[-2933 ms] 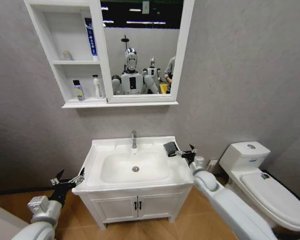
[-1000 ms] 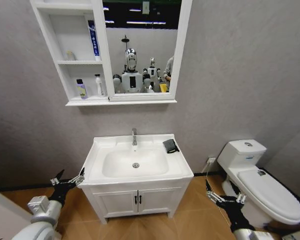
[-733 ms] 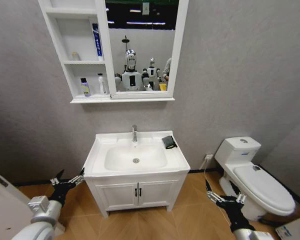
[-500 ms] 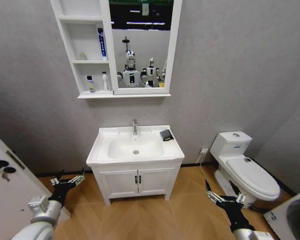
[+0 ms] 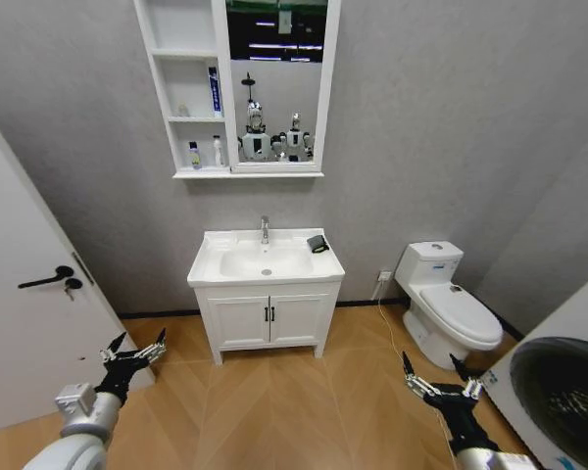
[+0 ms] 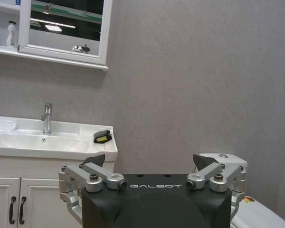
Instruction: Move facial cleanser and shampoo from washbasin to cabinet, then wipe washbasin with towel.
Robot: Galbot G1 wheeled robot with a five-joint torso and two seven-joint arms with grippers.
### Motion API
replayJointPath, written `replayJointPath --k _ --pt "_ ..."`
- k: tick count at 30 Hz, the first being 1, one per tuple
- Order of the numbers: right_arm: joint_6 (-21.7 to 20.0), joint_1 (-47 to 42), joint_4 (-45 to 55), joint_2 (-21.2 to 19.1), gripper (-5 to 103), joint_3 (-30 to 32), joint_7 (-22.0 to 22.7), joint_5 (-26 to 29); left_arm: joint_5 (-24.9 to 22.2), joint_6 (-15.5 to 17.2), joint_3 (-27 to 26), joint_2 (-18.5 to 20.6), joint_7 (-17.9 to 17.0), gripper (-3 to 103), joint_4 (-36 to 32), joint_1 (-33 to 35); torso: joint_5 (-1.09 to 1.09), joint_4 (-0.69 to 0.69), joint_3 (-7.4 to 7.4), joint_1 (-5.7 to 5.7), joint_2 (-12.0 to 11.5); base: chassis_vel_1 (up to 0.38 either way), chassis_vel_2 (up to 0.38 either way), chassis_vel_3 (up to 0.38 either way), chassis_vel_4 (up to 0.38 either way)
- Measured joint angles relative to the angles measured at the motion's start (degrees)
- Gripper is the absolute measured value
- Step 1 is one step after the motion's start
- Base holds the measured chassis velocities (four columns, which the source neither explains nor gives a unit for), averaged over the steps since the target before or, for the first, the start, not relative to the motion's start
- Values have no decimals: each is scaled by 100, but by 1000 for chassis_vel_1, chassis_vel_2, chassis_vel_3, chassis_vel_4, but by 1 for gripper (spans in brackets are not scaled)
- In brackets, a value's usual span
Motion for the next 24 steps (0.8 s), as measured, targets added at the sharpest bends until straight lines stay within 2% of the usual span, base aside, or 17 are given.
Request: replayJointPath --k 1,2,3,4,5,6,7,9,10,11,12,13,15,16,17,20,24 --pt "0 0 -1 -1 100 0 0 0 0 0 0 0 -1 100 -1 0 18 -1 -1 -1 0 345 -366 -337 343" --pt "0 0 -1 -1 100 0 0 0 0 0 0 0 -1 100 -1 0 18 -1 -1 -1 0 345 -366 -337 343" --pt "-1 1 -2 -1 100 0 0 1 0 0 0 0 1 100 -3 -1 27 -1 1 1 0 368 -312 -337 351" --pt "-1 1 -2 -1 100 0 0 0 0 0 0 0 0 100 -2 0 15 0 0 1 0 368 -390 -342 351" --pt "-1 1 -2 -1 100 0 0 0 0 0 0 0 0 100 -2 0 15 0 0 1 0 368 -390 -342 351" --pt "-1 0 0 0 100 0 0 0 0 0 0 0 0 100 1 0 0 0 0 1 0 309 -318 -323 375" --pt "-1 1 -2 -1 100 0 0 0 0 1 0 0 0 100 -1 0 21 -1 -1 -1 0 372 -318 -390 309" --pt "-1 1 -2 -1 100 0 0 1 0 0 0 0 0 100 -3 0 21 0 1 1 -1 359 -317 -390 336" --pt "-1 0 -1 0 100 0 0 0 0 0 0 0 0 100 0 0 0 0 -1 -2 1 262 -334 -311 362" --pt "-1 0 -1 0 100 0 0 0 0 0 0 0 0 100 0 0 0 0 -1 -2 1 262 -334 -311 362" --pt "-1 0 -1 0 100 -1 -1 0 0 0 -1 0 -9 100 -1 2 12 2 -3 -5 3 262 -138 -284 258" --pt "0 0 -2 0 100 0 0 0 0 0 0 0 -5 100 -2 1 20 -3 -3 -6 3 225 -138 -214 201" --pt "-1 -1 -2 0 100 0 0 0 0 0 0 0 -2 100 -2 1 18 0 -3 -6 3 144 -150 -214 177" --pt "-1 1 -1 0 100 0 0 0 0 0 -1 0 -6 100 -1 2 8 2 -3 -5 3 64 57 -87 153" --pt "-1 -2 -1 0 100 0 0 0 0 0 0 0 -6 100 0 1 5 -1 -2 -6 3 -10 57 -23 78" --pt "-1 0 -2 0 100 1 0 0 0 1 0 0 -2 100 -1 -1 18 -2 0 -2 1 -41 34 -14 50" --pt "-1 2 -2 -1 100 1 0 0 0 0 1 0 -2 100 -1 -2 12 0 2 7 -4 -101 14 98 -47"
